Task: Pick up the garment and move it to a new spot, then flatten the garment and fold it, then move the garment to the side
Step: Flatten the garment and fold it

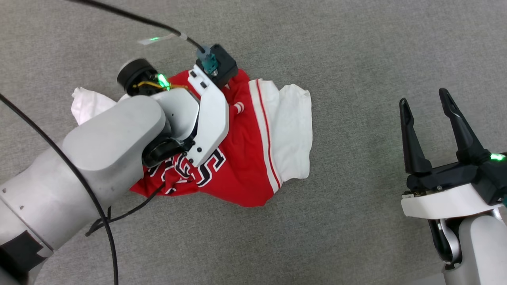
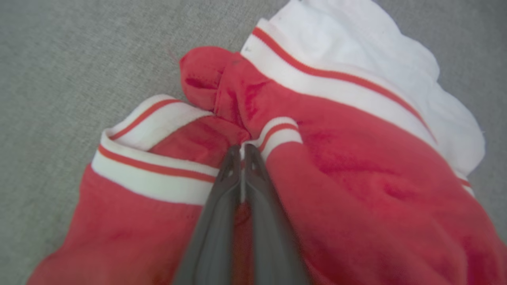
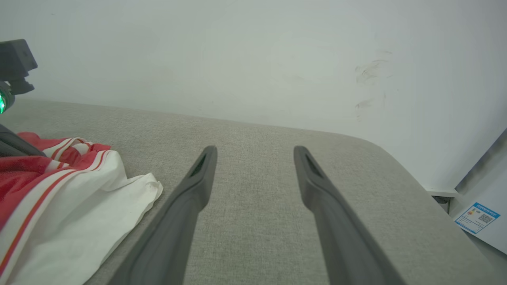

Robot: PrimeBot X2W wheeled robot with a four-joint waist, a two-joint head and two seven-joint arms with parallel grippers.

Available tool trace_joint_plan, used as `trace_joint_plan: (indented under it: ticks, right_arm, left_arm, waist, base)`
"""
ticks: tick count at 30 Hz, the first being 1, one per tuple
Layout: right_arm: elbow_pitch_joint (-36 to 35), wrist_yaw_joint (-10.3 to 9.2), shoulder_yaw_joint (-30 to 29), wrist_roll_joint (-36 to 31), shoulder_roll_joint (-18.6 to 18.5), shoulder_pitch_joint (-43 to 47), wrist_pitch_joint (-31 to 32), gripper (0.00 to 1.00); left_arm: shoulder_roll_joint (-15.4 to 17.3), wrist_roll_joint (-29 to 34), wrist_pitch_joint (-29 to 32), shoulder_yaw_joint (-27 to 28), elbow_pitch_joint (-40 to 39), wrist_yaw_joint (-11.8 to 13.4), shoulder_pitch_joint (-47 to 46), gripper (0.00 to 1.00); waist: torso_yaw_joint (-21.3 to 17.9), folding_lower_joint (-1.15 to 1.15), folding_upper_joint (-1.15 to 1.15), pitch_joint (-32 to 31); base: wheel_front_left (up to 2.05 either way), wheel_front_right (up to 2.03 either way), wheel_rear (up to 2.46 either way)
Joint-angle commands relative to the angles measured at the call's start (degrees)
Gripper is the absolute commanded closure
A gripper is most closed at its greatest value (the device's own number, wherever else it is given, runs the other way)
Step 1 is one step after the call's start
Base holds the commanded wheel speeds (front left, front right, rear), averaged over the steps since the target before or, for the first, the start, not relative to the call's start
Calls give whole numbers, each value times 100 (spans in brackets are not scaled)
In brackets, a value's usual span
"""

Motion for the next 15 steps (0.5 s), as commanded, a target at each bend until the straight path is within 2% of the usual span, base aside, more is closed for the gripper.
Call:
trace_joint_plan:
  ticks: [1,3,4,5,6,10,15]
  right_arm:
    - [5,-2,-18,-29,39,-26,-11,0]
    - [20,-2,-51,-42,54,14,-11,0]
    - [29,-2,-71,-46,58,34,-11,0]
    - [34,-2,-85,-50,63,44,-11,0]
    - [35,-2,-99,-53,67,56,-11,0]
    - [50,-2,-119,-54,57,131,-12,0]
    - [81,-2,-224,-50,18,260,-11,0]
  left_arm:
    - [-22,-51,84,-67,71,0,179,100]
    - [-9,17,133,-96,191,-1,287,100]
    - [0,70,71,-99,225,0,303,89]
    - [3,126,-77,-98,245,0,274,4]
    - [-16,138,-283,-83,278,0,227,0]
    - [-12,250,-1244,108,212,0,-59,0]
    - [224,280,-2276,589,97,143,-52,0]
  waist:
    - [-8,0,0,-6]
    - [15,0,0,-44]
    - [34,0,0,-68]
    - [61,0,0,-94]
    - [97,0,0,-130]
    - [266,0,0,-321]
    - [528,0,0,-612]
  base:
    - [0,0,0]
    - [0,0,0]
    - [0,0,0]
    - [0,0,0]
    - [0,0,0]
    - [0,0,0]
    - [0,0,0]
